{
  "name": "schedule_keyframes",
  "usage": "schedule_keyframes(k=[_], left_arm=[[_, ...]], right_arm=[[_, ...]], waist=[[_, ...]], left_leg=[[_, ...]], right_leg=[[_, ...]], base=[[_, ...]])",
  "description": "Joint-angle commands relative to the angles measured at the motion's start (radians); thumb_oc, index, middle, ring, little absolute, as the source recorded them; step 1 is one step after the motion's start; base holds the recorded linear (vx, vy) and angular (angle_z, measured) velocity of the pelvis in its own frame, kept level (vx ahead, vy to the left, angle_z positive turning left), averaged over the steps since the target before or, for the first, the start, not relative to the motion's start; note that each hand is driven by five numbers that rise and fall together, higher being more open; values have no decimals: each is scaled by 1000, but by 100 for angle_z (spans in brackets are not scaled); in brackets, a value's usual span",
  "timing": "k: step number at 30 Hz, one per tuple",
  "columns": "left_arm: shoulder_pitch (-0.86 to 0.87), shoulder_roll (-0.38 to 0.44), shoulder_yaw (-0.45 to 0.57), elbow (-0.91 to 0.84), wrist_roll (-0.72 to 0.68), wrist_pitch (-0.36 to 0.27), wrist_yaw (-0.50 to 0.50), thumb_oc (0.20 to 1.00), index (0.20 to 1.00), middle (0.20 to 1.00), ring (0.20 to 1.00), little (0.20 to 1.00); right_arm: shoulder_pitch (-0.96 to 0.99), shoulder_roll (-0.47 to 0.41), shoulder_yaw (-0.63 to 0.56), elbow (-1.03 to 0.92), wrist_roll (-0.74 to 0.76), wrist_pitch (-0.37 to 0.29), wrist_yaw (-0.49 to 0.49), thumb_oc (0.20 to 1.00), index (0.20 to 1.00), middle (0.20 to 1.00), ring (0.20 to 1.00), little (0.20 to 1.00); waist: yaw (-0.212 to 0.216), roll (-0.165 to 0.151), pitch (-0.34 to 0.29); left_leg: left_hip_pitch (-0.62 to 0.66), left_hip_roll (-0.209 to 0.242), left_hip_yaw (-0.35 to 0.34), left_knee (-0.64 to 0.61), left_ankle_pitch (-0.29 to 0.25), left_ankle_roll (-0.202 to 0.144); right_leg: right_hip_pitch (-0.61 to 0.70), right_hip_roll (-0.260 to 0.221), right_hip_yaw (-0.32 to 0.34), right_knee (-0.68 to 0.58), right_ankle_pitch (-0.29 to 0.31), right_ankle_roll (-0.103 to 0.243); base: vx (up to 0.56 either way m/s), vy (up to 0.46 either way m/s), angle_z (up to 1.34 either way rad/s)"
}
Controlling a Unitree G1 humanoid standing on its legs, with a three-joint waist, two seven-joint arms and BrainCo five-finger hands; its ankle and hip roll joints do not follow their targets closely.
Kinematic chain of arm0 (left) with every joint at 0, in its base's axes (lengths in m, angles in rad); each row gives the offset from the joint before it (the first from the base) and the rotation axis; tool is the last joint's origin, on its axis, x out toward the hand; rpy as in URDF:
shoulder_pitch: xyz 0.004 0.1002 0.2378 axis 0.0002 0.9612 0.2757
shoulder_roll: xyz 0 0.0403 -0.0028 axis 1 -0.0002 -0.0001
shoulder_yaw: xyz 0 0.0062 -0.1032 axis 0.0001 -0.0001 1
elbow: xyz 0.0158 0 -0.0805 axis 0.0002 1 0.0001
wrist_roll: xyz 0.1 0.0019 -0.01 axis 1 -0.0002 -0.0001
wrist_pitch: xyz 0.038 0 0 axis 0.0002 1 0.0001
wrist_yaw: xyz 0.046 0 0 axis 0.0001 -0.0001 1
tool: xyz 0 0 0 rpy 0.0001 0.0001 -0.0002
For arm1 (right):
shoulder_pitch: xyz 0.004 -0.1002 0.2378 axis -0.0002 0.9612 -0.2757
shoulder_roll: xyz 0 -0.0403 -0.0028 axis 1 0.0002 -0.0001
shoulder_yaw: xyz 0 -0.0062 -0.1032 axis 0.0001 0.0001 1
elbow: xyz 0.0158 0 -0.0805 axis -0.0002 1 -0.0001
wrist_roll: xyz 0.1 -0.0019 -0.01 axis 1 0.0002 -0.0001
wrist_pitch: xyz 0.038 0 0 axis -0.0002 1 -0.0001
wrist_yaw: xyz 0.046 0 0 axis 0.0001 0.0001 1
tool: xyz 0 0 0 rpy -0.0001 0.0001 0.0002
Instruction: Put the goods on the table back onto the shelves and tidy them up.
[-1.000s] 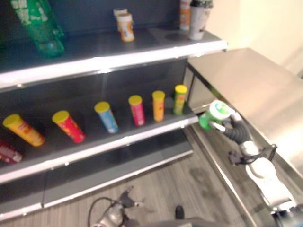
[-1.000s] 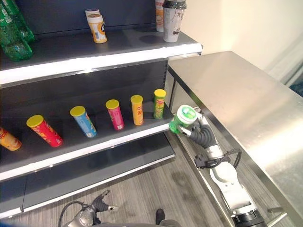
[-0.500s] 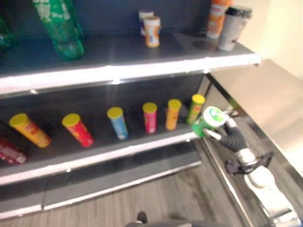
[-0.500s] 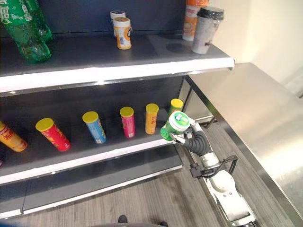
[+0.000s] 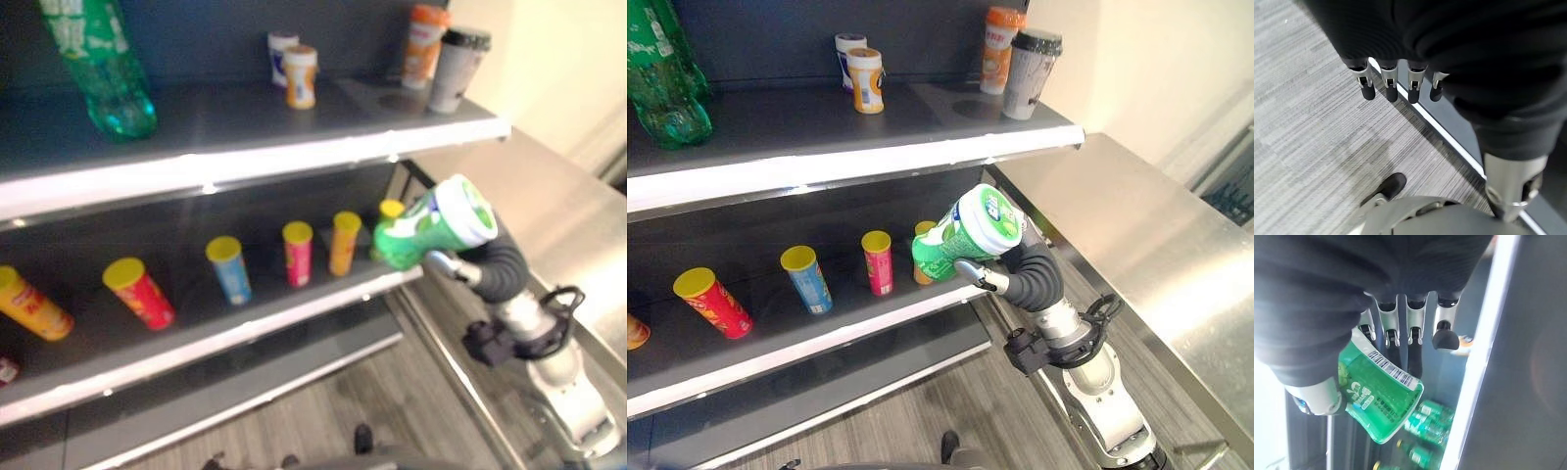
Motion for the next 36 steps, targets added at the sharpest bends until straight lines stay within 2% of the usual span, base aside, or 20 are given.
schedule_keyframes(k=[1, 4, 9, 14, 22, 24, 28, 31, 34, 36], left_arm=[[-41, -21, -18, 30, 23, -20, -13, 1000, 1000, 1000, 1000, 1000], [-38, -36, -51, 29, 29, -17, -22, 1000, 1000, 1000, 1000, 1000], [-37, -31, -43, 37, 10, -6, -18, 1000, 1000, 1000, 1000, 1000], [-33, -28, -45, 55, -7, 14, -20, 1000, 1000, 1000, 1000, 1000], [-24, -30, -87, 47, -17, 30, -37, 1000, 1000, 1000, 1000, 1000], [-29, -35, -113, 41, -20, 22, -22, 1000, 1000, 1000, 1000, 1000], [-40, -37, -132, 45, -40, 29, -41, 1000, 1000, 1000, 1000, 1000], [-40, -38, -136, 50, -43, 31, -42, 1000, 1000, 1000, 1000, 1000], [-46, -24, -145, 63, -55, 32, -47, 1000, 1000, 1000, 1000, 1000], [-49, -20, -147, 64, -58, 32, -47, 1000, 1000, 1000, 1000, 1000]], right_arm=[[-90, -64, -12, -25, 62, -44, 7, 200, 200, 200, 200, 200], [-218, -118, 25, -20, 57, -31, -9, 200, 200, 200, 200, 200], [-343, -137, 74, 2, 47, -16, -31, 200, 200, 200, 200, 200], [-570, -114, 182, 119, 30, 30, -63, 200, 200, 200, 200, 200], [-829, -77, 344, 339, 60, 101, -60, 200, 200, 200, 200, 200], [-902, -52, 385, 380, 65, 112, -57, 200, 200, 200, 200, 200], [-1070, 16, 475, 589, 90, 153, -54, 200, 200, 200, 200, 200], [-1120, 45, 493, 656, 85, 157, -60, 200, 200, 200, 200, 200], [-1226, 145, 516, 869, 42, 180, -79, 200, 200, 200, 200, 200], [-1242, 165, 516, 915, 34, 185, -83, 200, 200, 200, 200, 200]], waist=[[3, 16, -26], [10, 11, -41], [27, 6, -49], [60, 4, -53], [83, 8, -59], [80, 7, -59], [88, 4, -62], [90, 4, -63], [99, 0, -64], [100, -1, -63]], left_leg=[[21, 49, -42, 8, -49, -64], [21, 62, -48, 8, -45, -74], [22, 70, -56, 8, -41, -82], [23, 74, -66, 8, -36, -90], [22, 73, -72, 8, -29, -96], [24, 74, -69, 8, -30, -97], [24, 74, -70, 8, -31, -101], [26, 73, -70, 8, -31, -101], [24, 73, -77, 8, -33, -102], [23, 72, -79, 8, -33, -102]], right_leg=[[140, 13, 32, -97, 3, 18], [161, 22, 32, -129, 8, 12], [172, 28, 27, -139, 1, 6], [182, 34, 23, -139, -12, -2], [189, 39, 22, -139, -22, -9], [189, 42, 28, -139, -24, -11], [191, 47, 34, -139, -31, -15], [192, 49, 34, -139, -33, -16], [195, 49, 32, -139, -34, -16], [194, 49, 32, -139, -34, -16]], base=[[29, -66, 8], [13, -58, 8], [-5, -47, 7], [-13, -29, 6], [0, 0, 0], [0, 0, 0], [0, 0, 0], [0, 0, 0], [0, 0, 0], [0, 0, 0]])
